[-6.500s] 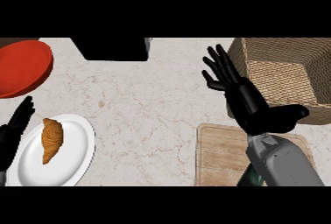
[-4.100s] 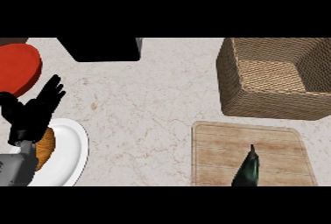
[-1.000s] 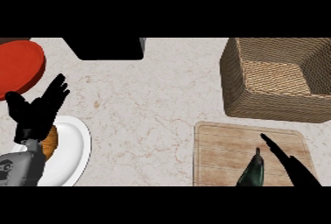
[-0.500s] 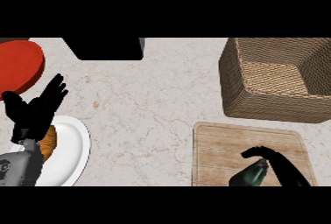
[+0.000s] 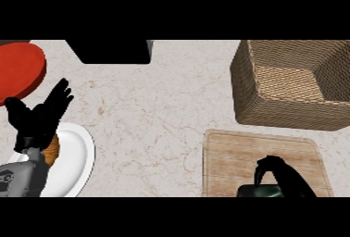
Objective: Pick the eggplant from the cutting board and place it in the basket
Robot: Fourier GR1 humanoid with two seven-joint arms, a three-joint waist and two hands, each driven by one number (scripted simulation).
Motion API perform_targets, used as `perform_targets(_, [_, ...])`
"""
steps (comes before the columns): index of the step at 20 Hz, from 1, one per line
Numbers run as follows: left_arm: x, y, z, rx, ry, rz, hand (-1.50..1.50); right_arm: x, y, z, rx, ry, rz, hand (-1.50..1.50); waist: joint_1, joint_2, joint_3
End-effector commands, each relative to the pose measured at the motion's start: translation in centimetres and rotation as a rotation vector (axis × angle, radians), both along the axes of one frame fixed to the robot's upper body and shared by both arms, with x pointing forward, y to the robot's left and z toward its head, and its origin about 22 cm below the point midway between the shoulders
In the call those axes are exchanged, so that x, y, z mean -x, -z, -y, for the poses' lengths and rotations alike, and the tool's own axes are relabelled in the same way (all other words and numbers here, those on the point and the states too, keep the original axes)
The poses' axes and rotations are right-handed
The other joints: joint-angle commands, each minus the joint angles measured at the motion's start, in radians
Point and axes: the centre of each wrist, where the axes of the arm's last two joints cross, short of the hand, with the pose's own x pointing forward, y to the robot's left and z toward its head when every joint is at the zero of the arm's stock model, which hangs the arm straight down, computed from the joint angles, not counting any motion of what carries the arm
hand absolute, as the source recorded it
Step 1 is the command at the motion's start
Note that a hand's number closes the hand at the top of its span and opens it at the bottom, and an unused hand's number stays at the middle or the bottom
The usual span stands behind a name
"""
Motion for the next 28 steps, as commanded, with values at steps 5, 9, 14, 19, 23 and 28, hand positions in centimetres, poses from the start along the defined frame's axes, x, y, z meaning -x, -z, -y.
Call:
perform_targets(5, [0.2, 0.6, -0.1, 0.020, 0.010, -0.025, 0.00, 4.9, -1.9, -12.5, 0.118, -0.479, 0.186, 1.50, 0.012, 0.001, 0.016])
perform_targets(9, [-0.3, 0.9, -0.7, -0.010, -0.012, -0.003, 0.00, 8.9, -1.1, -17.0, 0.091, -0.491, 0.198, 1.50, -0.004, 0.010, 0.018])
perform_targets(14, [-0.5, -0.2, -1.1, 0.003, -0.009, -0.001, 0.00, 10.2, -3.7, -15.6, -0.259, -0.408, 0.325, 1.50, -0.007, 0.009, 0.020])
perform_targets(19, [-0.3, 1.0, -0.9, 0.022, -0.018, 0.004, 0.00, 11.3, -8.6, -16.0, -0.375, -0.349, 0.523, 1.50, -0.014, 0.009, 0.018])
perform_targets(23, [0.2, 0.7, -0.4, 0.000, -0.027, 0.002, 0.00, 11.2, -10.7, -15.7, -0.378, -0.240, 0.591, 1.50, -0.019, 0.002, 0.018])
perform_targets(28, [-0.1, 0.7, -0.4, -0.004, -0.029, -0.004, 0.00, 9.8, -12.2, -14.7, -0.316, -0.162, 0.649, 1.50, -0.020, 0.007, 0.015])
